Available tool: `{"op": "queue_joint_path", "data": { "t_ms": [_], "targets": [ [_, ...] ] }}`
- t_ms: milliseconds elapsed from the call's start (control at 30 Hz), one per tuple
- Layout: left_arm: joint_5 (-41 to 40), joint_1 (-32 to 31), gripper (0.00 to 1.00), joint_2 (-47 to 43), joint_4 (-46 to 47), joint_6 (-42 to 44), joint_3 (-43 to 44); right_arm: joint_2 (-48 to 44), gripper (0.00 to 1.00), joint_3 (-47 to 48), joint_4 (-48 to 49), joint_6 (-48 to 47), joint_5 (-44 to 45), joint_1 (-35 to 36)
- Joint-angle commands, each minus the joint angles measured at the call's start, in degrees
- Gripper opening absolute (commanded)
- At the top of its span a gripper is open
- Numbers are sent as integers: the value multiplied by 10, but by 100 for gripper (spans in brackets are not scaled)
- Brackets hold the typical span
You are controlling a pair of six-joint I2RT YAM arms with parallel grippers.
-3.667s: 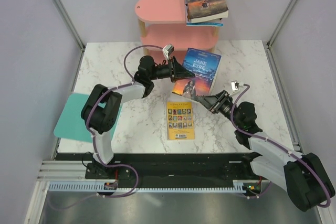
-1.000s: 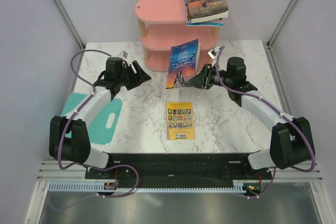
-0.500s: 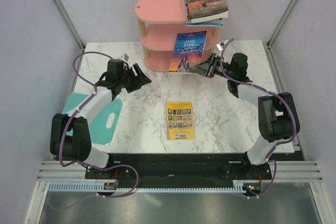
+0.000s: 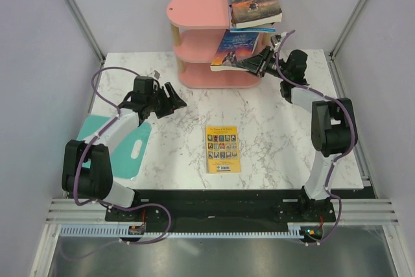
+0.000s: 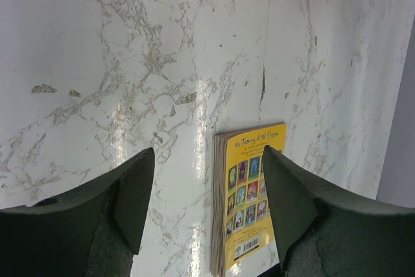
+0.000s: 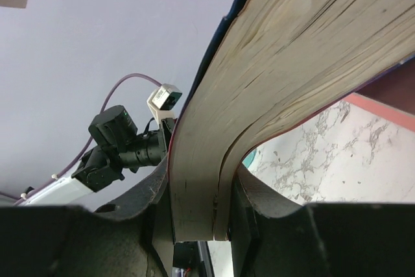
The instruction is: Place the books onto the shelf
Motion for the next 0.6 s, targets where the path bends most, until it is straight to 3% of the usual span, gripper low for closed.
{"op": "queue_joint_path", "data": {
  "t_ms": [0, 233, 500, 567],
  "targets": [
    [7, 1, 74, -8, 3, 22, -3, 10, 0, 59, 89, 25, -43, 1],
    [11, 1, 73, -5, 3, 20, -2, 6, 1, 27, 87, 29, -18, -3],
    [15, 1, 73, -13, 3, 21, -6, -15, 16, 27, -22, -6, 53, -23],
    [18, 0, 73, -12, 4, 20, -7, -24, 27, 33, -74, -33, 71, -25]
  ]
}}
